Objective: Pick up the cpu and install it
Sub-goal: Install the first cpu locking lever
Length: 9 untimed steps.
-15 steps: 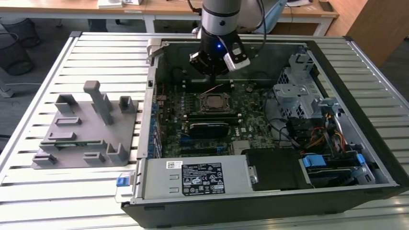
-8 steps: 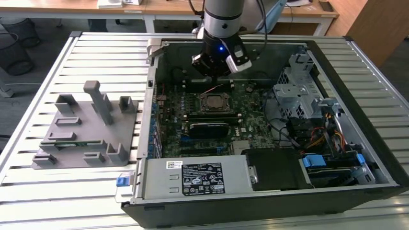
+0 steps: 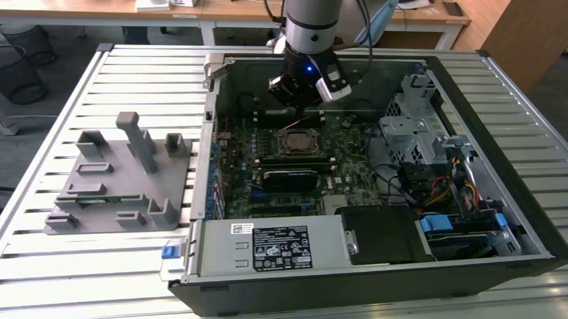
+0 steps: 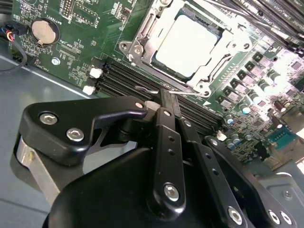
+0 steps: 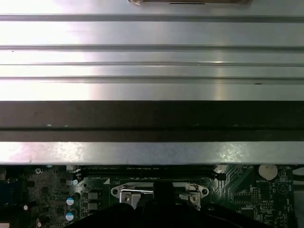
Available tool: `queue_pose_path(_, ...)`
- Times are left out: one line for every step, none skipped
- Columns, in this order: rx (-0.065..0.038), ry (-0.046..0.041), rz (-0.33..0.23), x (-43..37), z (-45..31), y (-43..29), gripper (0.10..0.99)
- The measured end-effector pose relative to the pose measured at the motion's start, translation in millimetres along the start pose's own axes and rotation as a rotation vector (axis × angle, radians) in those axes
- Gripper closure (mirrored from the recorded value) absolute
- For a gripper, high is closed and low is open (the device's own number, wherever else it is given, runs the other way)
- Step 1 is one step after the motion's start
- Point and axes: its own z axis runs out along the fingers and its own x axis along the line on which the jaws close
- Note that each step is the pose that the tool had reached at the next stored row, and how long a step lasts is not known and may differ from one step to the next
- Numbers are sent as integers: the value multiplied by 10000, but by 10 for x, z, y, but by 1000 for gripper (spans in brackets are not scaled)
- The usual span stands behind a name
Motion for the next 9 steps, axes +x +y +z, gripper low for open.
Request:
queue_pose_path(0,0,0,-5,4,4,980)
queue_pose_path(0,0,-1,-11,8,7,980)
queue_pose_path(-1,0,-2,-17,12,11,980)
queue_pose_path(-3,-1,-3,-23,17,13,980)
queue_pose_path(-3,-1,-6,-30,21,15,980)
queue_pose_path(-2,1,-26,-32,25,15,980)
queue_pose_path(0,8,-82,-34,28,15,980)
queue_pose_path(-1,13,-144,-37,33,15,980)
queue_pose_path(0,16,-183,-40,40,16,980)
